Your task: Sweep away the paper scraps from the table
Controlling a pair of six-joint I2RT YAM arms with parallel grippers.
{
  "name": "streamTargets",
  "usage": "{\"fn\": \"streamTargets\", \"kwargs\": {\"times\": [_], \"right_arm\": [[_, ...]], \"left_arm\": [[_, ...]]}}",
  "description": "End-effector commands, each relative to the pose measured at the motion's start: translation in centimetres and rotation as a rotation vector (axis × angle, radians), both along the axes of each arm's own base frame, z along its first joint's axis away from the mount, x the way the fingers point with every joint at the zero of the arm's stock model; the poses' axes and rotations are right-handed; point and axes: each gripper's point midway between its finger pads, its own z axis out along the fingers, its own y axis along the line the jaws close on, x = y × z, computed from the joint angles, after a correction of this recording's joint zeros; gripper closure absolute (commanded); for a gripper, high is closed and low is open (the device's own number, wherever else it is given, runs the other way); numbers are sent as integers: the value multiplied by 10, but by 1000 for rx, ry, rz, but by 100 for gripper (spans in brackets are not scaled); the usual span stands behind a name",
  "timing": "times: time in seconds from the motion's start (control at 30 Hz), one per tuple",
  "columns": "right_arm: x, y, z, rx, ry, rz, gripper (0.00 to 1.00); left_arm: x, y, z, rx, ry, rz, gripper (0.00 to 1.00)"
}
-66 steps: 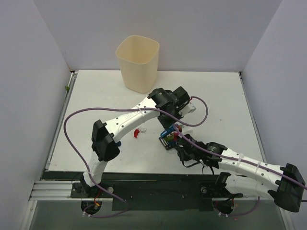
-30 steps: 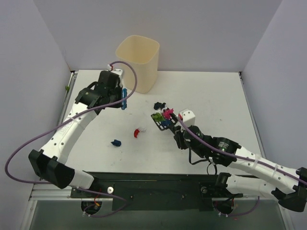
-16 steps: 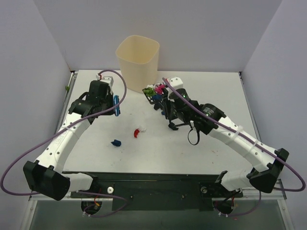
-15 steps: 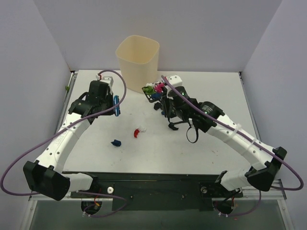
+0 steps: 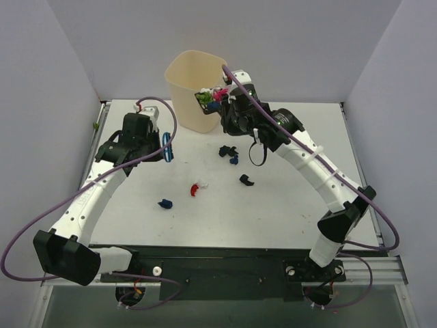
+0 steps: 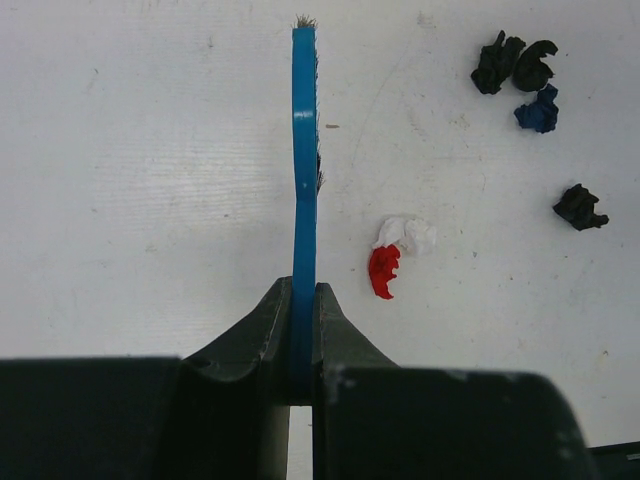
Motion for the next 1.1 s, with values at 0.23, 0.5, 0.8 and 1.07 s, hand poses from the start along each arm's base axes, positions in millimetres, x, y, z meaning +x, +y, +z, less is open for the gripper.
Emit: {"fn": "streamTargets", "kwargs": {"times": [0.23,0.5,0.8,1.07], "right_arm": [[60,23,29,102,-28,-17,100],[93,43,26,157,-60,-28,100],[122,78,31,399,-68,-42,100],[146,97,48,683,-50,-64,100]], "left_arm": [[8,-7,9,-66,-50,-19,100],[1,-10,6,-89,-43,-34,100],[-9,-15,0,-118,-27,-61,100],[-11,-15,-3,-118,-25,-64,100]]}}
